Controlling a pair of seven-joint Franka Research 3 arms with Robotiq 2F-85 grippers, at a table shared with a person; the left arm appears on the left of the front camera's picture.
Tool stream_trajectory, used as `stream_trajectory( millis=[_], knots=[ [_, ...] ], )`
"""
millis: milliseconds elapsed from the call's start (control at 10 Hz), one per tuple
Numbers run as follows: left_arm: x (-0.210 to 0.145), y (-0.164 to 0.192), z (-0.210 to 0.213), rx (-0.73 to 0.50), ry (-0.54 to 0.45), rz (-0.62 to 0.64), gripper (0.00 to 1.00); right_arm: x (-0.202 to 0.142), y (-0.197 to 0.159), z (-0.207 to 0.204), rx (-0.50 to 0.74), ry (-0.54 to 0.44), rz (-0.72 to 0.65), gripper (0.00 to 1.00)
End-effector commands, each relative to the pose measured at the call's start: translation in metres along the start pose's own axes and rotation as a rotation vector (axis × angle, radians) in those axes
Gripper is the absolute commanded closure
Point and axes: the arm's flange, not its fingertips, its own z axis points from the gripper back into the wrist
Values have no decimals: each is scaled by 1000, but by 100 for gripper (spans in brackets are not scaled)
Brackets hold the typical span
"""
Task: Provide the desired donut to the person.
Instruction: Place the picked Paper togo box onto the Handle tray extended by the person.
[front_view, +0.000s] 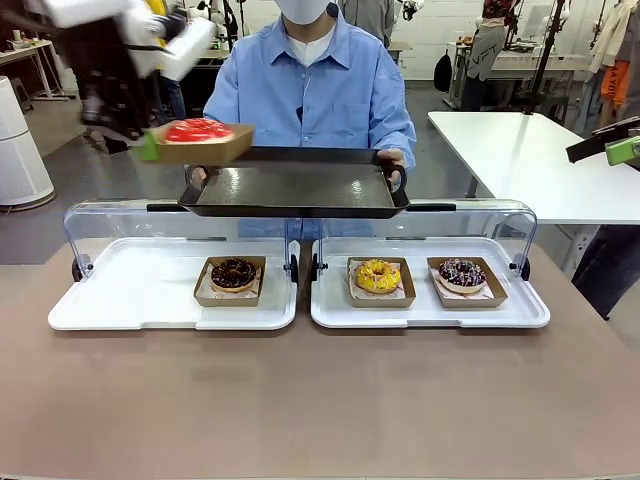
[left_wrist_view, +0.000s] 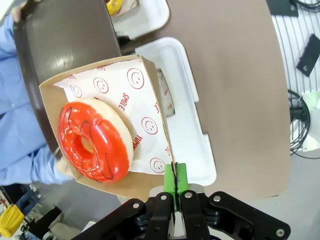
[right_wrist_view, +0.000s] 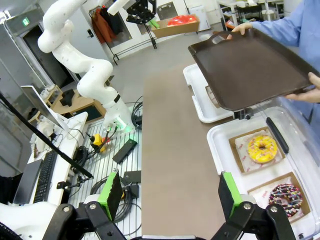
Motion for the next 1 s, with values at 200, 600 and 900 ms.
stream_trajectory(
  millis=[200, 600, 900],
  knots=[
    [37, 65, -38, -66, 30, 69, 99, 0, 0, 0, 7, -8, 6, 0],
    [29, 107, -73, -46, 70, 124, 99, 0, 0, 0, 7, -8, 6, 0],
    [16, 132, -95, -57, 65, 126, 99, 0, 0, 0, 7, -8, 6, 0]
  ],
)
